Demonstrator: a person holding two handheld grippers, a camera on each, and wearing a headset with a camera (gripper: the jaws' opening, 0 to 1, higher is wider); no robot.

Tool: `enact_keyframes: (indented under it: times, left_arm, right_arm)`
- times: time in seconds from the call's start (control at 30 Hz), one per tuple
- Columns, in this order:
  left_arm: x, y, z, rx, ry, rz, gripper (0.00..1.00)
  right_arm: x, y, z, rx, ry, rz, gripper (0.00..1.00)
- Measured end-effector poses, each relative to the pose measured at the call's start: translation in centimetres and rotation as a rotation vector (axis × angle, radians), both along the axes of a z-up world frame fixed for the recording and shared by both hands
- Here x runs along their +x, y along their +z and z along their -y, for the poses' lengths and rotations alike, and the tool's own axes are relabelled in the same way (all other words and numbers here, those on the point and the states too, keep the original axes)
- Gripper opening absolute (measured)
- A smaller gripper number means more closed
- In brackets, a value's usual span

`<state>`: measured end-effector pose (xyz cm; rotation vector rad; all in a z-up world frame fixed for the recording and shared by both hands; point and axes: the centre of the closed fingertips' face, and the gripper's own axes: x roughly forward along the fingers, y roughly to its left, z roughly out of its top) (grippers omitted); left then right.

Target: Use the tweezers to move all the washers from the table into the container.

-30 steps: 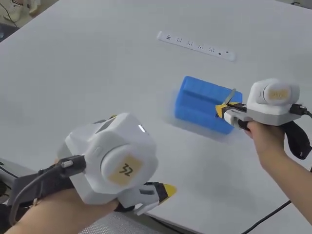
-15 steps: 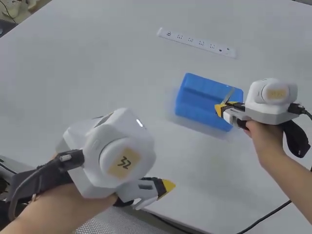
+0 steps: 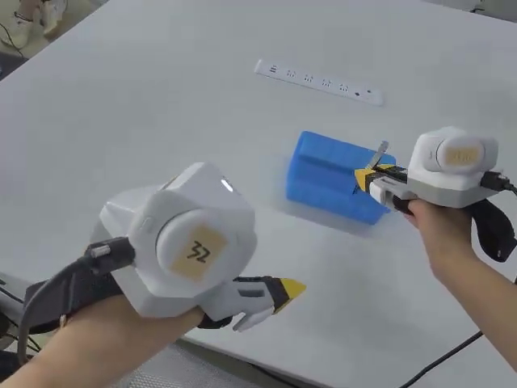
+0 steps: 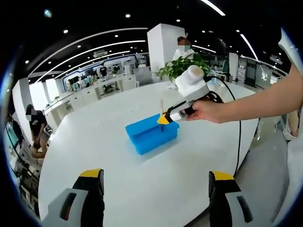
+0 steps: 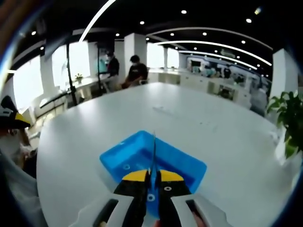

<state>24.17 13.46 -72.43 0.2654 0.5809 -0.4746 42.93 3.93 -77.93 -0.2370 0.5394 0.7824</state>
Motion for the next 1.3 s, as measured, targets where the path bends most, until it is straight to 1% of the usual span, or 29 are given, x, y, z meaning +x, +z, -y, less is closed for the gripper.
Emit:
enact_keyframes:
  times: [0.07, 0.13, 0.2, 0.27, 0.3, 0.37, 0.43, 0.47, 0.5, 0.53, 0.57, 0.6, 0.63, 0.67, 0.73, 0.77, 0.8, 0.83, 0.87, 0.9, 0.93, 1.0, 1.07, 1.1, 1.13, 1.17, 1.2, 1.23, 1.3]
  left_arm:
    - [0.0, 0.2, 0.2, 0.001, -0.011, 0.002, 0.92]
    - [0.1, 0.6, 0.5, -0.009, -0.022, 0.006, 0.92]
    - [0.2, 1.1, 0.7, -0.018, -0.036, 0.01, 0.9]
    - [0.4, 1.7, 0.9, -0.025, -0.051, 0.018, 0.88]
    - [0.5, 2.1, 1.0, -0.037, -0.059, 0.023, 0.85]
    - [0.8, 2.7, 1.3, -0.072, -0.073, 0.028, 0.82]
    - [0.9, 3.3, 1.3, -0.102, -0.075, 0.031, 0.8]
    - [1.0, 3.7, 1.5, -0.128, -0.091, 0.035, 0.78]
    - [1.0, 4.1, 1.7, -0.143, -0.107, 0.039, 0.74]
    - [1.1, 4.6, 1.8, -0.164, -0.118, 0.052, 0.71]
    - [1.2, 5.1, 2.0, -0.186, -0.128, 0.067, 0.68]
    - [1.2, 5.4, 2.2, -0.205, -0.137, 0.062, 0.64]
    - [1.1, 5.6, 2.4, -0.227, -0.148, 0.052, 0.61]
    - [1.1, 5.8, 2.6, -0.254, -0.162, 0.041, 0.59]
    - [1.2, 6.1, 2.7, -0.275, -0.177, 0.039, 0.55]
    - [1.2, 6.5, 2.9, -0.289, -0.195, 0.049, 0.52]
    - [0.9, 6.8, 3.3, -0.304, -0.229, 0.049, 0.45]
    - [0.9, 7.0, 3.4, -0.314, -0.235, 0.052, 0.4]
    - [0.7, 7.3, 3.7, -0.331, -0.259, 0.051, 0.37]
    - [0.5, 7.3, 4.0, -0.347, -0.275, 0.032, 0.33]
    - [0.5, 7.4, 4.1, -0.354, -0.281, 0.024, 0.32]
    - [0.5, 7.9, 4.4, -0.366, -0.299, 0.022, 0.3]
    - [0.3, 8.9, 5.1, -0.412, -0.334, 0.032, 0.29]
    - [0.1, 9.4, 5.5, -0.423, -0.363, 0.034, 0.27]
    - [0.1, 9.6, 5.6, -0.427, -0.375, 0.036, 0.26]
    - [-0.1, 10.0, 6.0, -0.426, -0.41, 0.048, 0.23]
    - [-0.2, 10.1, 6.2, -0.421, -0.434, 0.051, 0.2]
    - [-0.3, 10.2, 6.3, -0.416, -0.452, 0.05, 0.17]
    - [-0.6, 10.0, 6.7, -0.404, -0.492, 0.036, 0.17]
  right_arm:
    - [-0.4, 0.6, -0.3, 0.01, 0.006, 0.011, 0.04]
    - [-1.2, 1.5, -0.6, 0.02, 0.018, 0.024, 0.04]
    - [-2.3, 2.2, -1.2, 0.037, 0.047, 0.032, 0.04]
    - [-3.3, 2.7, -1.4, 0.03, 0.078, 0.042, 0.03]
    - [-4.0, 2.9, -1.5, 0.027, 0.1, 0.042, 0.04]
    - [-5.3, 3.4, -1.9, 0.036, 0.119, 0.037, 0.04]
    - [-6.3, 3.6, -2.2, 0.038, 0.15, 0.035, 0.04]
    - [-7.2, 3.8, -2.4, 0.043, 0.168, 0.025, 0.04]
    - [-7.9, 3.9, -2.6, 0.046, 0.178, 0.012, 0.04]
    - [-8.6, 3.9, -2.7, 0.054, 0.186, 0.005, 0.04]
    - [-8.9, 4.0, -2.7, 0.058, 0.192, 0.004, 0.04]
    - [-10.0, 4.1, -3.0, 0.066, 0.215, -0.005, 0.04]
    - [-10.6, 4.1, -3.1, 0.069, 0.226, -0.013, 0.04]
    - [-11.5, 4.2, -3.3, 0.074, 0.254, -0.018, 0.04]
    - [-12.7, 4.5, -3.4, 0.08, 0.278, -0.028, 0.04]
    - [-13.3, 4.8, -3.4, 0.081, 0.283, -0.02, 0.04]
    - [-13.5, 5.0, -3.3, 0.079, 0.287, -0.01, 0.04]
    - [-13.8, 5.2, -3.2, 0.079, 0.292, -0.005, 0.04]
    - [-14.1, 5.4, -3.2, 0.08, 0.304, -0.002, 0.04]
    - [-14.7, 5.7, -3.1, 0.082, 0.328, -0.001, 0.04]
    - [-15.1, 5.9, -3.1, 0.084, 0.341, -0.001, 0.04]
    - [-16.1, 6.5, -3.1, 0.098, 0.381, -0.009, 0.03]
    - [-17.2, 7.1, -3.0, 0.114, 0.419, -0.017, 0.03]
    - [-17.7, 7.3, -3.1, 0.12, 0.436, -0.021, 0.03]
    - [-18.2, 7.6, -3.0, 0.127, 0.451, -0.028, 0.03]
    - [-18.6, 7.8, -3.0, 0.133, 0.462, -0.033, 0.03]
    - [-19.1, 8.1, -3.0, 0.14, 0.473, -0.035, 0.04]
    - [-19.3, 8.3, -3.0, 0.146, 0.479, -0.033, 0.04]
    - [-20.0, 8.7, -3.0, 0.164, 0.499, -0.026, 0.04]
